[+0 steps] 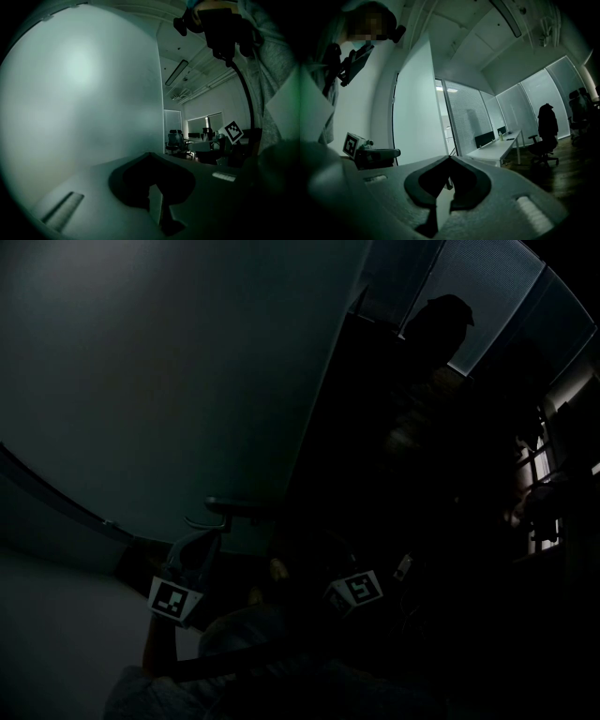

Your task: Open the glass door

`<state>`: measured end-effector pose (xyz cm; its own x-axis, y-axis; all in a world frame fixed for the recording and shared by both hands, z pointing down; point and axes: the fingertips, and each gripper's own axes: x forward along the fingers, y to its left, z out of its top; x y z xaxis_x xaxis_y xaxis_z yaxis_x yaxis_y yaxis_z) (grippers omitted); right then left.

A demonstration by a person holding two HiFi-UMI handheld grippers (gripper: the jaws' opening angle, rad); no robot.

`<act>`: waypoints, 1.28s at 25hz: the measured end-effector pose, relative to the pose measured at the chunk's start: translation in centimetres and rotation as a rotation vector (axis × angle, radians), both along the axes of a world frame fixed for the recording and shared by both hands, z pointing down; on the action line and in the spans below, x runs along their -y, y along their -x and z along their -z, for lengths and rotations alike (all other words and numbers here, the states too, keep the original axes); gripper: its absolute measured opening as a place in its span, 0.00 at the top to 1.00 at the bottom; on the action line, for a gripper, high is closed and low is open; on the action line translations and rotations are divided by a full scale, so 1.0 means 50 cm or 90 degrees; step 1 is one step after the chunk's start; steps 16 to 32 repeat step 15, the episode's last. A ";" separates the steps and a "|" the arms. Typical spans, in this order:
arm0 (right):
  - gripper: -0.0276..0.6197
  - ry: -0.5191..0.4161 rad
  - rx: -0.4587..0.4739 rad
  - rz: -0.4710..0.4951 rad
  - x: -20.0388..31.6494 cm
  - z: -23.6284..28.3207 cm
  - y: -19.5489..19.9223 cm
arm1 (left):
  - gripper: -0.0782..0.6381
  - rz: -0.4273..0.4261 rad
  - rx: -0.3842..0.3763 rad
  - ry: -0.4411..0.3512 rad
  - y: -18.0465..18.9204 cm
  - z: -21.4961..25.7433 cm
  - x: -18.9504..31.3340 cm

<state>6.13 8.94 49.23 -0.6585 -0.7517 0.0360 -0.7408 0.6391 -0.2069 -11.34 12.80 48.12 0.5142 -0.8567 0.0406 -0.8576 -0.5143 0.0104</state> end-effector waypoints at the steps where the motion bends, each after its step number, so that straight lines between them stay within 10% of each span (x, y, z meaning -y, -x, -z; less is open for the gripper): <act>1: 0.95 0.000 0.000 0.000 0.001 0.000 0.000 | 0.88 0.000 0.000 0.000 0.000 0.000 0.001; 32: 0.95 0.000 -0.002 -0.001 0.002 -0.013 0.006 | 0.88 -0.007 0.006 -0.009 -0.001 -0.009 0.001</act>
